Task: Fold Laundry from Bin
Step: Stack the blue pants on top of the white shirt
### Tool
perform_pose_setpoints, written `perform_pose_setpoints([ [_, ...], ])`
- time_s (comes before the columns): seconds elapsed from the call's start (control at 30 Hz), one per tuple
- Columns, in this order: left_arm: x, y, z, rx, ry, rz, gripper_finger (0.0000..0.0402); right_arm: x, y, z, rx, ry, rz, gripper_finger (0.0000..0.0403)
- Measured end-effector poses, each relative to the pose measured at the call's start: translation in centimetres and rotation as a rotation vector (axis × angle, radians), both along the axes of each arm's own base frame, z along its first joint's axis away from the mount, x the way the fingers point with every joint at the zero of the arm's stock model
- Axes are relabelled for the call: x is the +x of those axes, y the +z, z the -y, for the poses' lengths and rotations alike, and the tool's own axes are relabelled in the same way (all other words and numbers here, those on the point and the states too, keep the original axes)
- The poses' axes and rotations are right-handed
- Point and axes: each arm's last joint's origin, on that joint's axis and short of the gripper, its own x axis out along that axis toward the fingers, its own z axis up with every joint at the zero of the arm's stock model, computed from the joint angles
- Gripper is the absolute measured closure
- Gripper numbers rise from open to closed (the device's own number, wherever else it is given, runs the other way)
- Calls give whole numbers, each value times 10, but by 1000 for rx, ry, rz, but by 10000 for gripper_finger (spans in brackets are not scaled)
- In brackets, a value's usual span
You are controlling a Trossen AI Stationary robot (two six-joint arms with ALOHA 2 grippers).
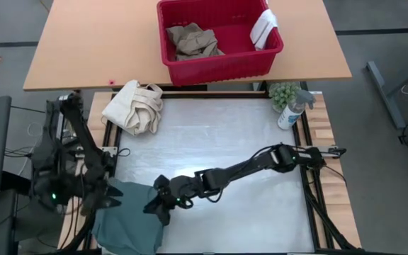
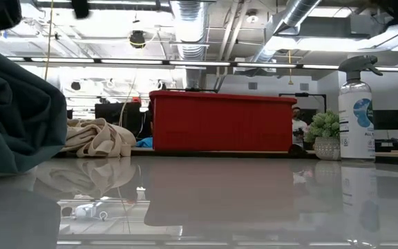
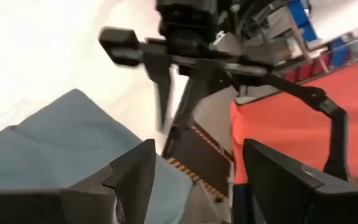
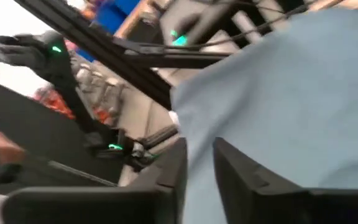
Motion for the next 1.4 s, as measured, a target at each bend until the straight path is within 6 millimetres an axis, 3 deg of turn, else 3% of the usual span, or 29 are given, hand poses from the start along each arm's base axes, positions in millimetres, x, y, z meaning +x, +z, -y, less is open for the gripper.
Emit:
perform_pose_setpoints([
  [0.23,4,-19,23,61,-3,-84,173,14,-46,-18,50,31,36,388],
  [0.4,1,-33,35,83,-38,-158,173,21,-85,-24,84,-17,-28,374],
  [0.57,-8,-65,56,140,-87,-269,173,24,-109,-25,87,-25,-80,376],
  [0.7,-22,-97,68,187,-101,-363,173,25,-110,-24,101,-29,-89,388],
  [0.83,-35,-125,75,190,-89,-504,173,25,-111,-20,101,-38,-106,375],
  [0.97,-39,-138,72,213,-81,-636,187,27,-111,-16,120,-48,-110,364],
  [1.1,-37,-135,69,202,-90,-636,213,27,-100,-11,111,-48,-85,373],
  [1.23,-27,-124,66,117,-120,-663,238,22,-55,-10,62,-27,63,379],
  [1.33,-23,-98,60,35,-185,-583,249,16,-28,-11,12,-60,148,379],
  [1.4,-21,-75,47,12,-199,-511,254,14,-26,-14,-16,-66,163,380],
])
